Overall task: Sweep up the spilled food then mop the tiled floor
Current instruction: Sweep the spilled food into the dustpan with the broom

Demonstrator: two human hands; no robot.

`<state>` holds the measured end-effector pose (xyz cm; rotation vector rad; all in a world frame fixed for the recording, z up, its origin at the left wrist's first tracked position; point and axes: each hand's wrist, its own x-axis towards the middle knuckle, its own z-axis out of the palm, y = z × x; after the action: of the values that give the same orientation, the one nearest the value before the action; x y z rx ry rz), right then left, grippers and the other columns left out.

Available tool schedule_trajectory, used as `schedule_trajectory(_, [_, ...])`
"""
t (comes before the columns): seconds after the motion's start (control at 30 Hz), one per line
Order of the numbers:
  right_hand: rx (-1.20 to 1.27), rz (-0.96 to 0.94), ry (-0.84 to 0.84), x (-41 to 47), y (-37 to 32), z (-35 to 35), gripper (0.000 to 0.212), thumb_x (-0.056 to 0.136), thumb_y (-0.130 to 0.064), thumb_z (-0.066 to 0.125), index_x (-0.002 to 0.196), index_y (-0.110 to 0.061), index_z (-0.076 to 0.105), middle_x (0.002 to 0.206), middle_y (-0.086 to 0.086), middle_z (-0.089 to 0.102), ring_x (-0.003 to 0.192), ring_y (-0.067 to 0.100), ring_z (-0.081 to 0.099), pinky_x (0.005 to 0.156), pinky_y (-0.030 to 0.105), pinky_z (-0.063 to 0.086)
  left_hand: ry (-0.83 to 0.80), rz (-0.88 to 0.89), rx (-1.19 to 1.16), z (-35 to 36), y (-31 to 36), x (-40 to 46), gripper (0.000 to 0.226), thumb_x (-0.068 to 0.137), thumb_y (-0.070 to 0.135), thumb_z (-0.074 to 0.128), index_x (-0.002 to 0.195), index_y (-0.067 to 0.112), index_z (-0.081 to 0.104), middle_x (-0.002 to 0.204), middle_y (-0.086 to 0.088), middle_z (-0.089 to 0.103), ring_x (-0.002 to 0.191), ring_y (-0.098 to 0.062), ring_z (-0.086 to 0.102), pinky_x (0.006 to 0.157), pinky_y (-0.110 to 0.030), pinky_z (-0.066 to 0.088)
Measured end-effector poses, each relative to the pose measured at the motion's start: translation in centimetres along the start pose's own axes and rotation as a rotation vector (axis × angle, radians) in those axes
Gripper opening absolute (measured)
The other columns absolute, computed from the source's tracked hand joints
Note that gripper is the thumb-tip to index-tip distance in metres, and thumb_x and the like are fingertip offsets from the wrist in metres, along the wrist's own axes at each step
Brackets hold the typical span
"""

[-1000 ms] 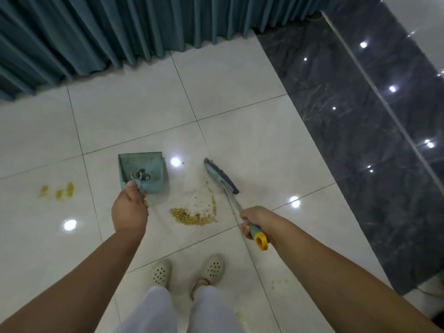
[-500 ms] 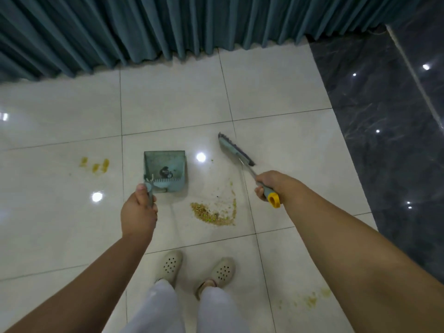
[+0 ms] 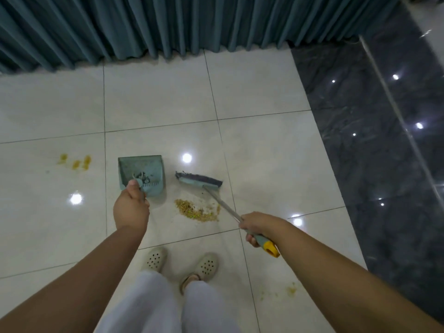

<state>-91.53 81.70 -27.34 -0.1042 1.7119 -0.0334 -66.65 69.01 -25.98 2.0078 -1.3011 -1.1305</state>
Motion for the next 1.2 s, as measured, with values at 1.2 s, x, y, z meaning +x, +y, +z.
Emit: schedule_trajectory(1.2, [0.550, 0.100, -0.029, -5.1, 7.3, 9.1, 0.023, 0.099, -0.018, 0.044, 0.120, -0.012, 0.050, 0.066, 0.007, 0.046, 0.041, 0.008, 0.038, 0.035, 0.014, 0.035, -0.250, 0.095, 0.092, -4.3, -1.7, 0.8, 0.058, 0.099, 0.049, 0.021, 0.070, 0.011, 0.052, 0.063, -0.007, 0.052, 0.055, -0.023, 0.047, 0.055, -0.030, 0.040])
